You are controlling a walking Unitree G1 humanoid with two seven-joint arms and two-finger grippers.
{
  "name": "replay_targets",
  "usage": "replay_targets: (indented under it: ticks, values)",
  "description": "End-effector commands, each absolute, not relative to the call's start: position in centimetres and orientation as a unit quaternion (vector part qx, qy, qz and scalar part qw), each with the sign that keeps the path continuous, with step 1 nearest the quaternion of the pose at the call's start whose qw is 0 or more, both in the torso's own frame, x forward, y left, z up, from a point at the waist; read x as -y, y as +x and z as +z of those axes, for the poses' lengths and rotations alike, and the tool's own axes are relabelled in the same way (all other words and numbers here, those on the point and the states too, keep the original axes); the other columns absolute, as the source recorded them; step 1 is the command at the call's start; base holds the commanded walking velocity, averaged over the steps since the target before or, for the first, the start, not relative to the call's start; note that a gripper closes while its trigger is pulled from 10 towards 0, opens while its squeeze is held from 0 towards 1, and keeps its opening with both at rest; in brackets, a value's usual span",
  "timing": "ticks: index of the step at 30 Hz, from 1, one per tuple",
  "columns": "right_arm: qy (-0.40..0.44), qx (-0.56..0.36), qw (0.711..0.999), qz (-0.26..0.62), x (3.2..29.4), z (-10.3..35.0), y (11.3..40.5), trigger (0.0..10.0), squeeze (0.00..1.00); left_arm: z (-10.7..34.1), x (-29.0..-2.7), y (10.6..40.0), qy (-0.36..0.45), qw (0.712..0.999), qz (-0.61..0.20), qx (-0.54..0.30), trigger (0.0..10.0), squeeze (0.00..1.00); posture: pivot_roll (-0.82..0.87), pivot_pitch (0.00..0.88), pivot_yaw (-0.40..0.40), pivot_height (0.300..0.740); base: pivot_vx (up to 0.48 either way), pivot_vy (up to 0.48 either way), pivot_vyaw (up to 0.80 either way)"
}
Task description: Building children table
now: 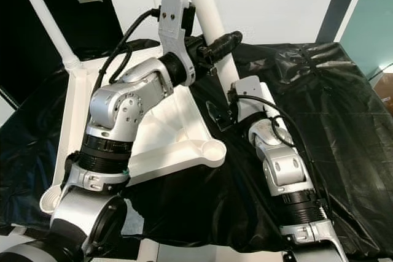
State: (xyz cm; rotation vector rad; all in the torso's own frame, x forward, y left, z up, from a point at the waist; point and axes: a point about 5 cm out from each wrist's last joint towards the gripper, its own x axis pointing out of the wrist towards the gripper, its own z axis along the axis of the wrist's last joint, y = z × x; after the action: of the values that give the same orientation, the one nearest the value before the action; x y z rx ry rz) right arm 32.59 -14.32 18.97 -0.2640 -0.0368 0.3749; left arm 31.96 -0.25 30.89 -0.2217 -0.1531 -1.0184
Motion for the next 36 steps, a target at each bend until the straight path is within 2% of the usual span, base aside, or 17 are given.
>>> replay_targets:
  ticks: [1,13,14,15,16,17,19,20,21,28,36]
  values:
    - [-0.132,0.015,0.97,0.204,13.6,19.2,32.5,0.0,0.0,31.4,1.2,30.9,-0.105,0.847,-0.514,0.082,10.0,0.0,-0.11,0.0,0.04,0.74,0.0,0.0,0.0]
    - [-0.134,-0.002,0.971,0.197,13.9,18.8,32.2,0.0,0.0,31.1,1.5,30.6,-0.095,0.843,-0.523,0.081,10.0,0.0,-0.11,0.0,0.045,0.74,0.0,0.0,0.0]
    - [-0.132,-0.006,0.973,0.187,14.2,18.7,32.3,0.0,0.0,31.0,1.5,30.6,-0.091,0.843,-0.524,0.082,10.0,1.0,-0.11,0.0,0.046,0.74,0.0,0.0,0.0]
    - [-0.129,-0.011,0.977,0.171,14.5,18.7,32.5,4.7,0.0,30.8,1.3,30.6,-0.088,0.844,-0.522,0.082,10.0,1.0,-0.11,0.0,0.048,0.74,0.0,0.0,0.0]
    - [-0.129,-0.011,0.977,0.171,14.5,18.7,32.5,4.7,0.0,30.8,1.3,30.6,-0.088,0.844,-0.522,0.082,10.0,1.0,-0.11,0.0,0.048,0.74,0.0,0.0,0.0]
    - [-0.121,-0.014,0.98,0.156,14.8,18.6,32.6,10.0,0.0,30.7,1.1,30.7,-0.08,0.849,-0.515,0.085,10.0,1.0,-0.11,0.0,0.048,0.74,0.0,0.0,0.0]
    - [-0.112,-0.015,0.983,0.145,15.0,18.6,32.7,10.0,0.0,30.7,0.8,30.8,-0.072,0.853,-0.509,0.088,10.0,1.0,-0.1,0.0,0.048,0.74,0.0,0.0,0.0]
    - [-0.109,-0.016,0.984,0.136,15.1,18.6,32.8,10.0,0.0,30.6,0.7,30.9,-0.063,0.857,-0.504,0.09,10.0,0.88,-0.1,0.0,0.049,0.74,0.0,0.0,0.0]
    - [-0.106,-0.017,0.986,0.129,15.3,18.6,32.9,10.0,0.0,30.4,0.5,31.0,-0.056,0.86,-0.499,0.091,10.0,0.0,-0.1,0.0,0.049,0.74,0.0,0.0,0.0]
    - [-0.084,-0.013,0.992,0.097,15.9,18.7,32.9,10.0,0.0,29.4,-0.4,30.9,-0.032,0.865,-0.492,0.088,10.0,0.0,-0.09,0.0,0.051,0.74,0.0,0.0,0.0]
    - [-0.03,0.021,0.998,0.049,16.8,19.1,32.3,10.0,0.0,26.2,-3.0,31.0,0.013,0.883,-0.466,0.058,10.0,0.0,-0.08,0.0,0.047,0.74,0.0,0.0,0.0]
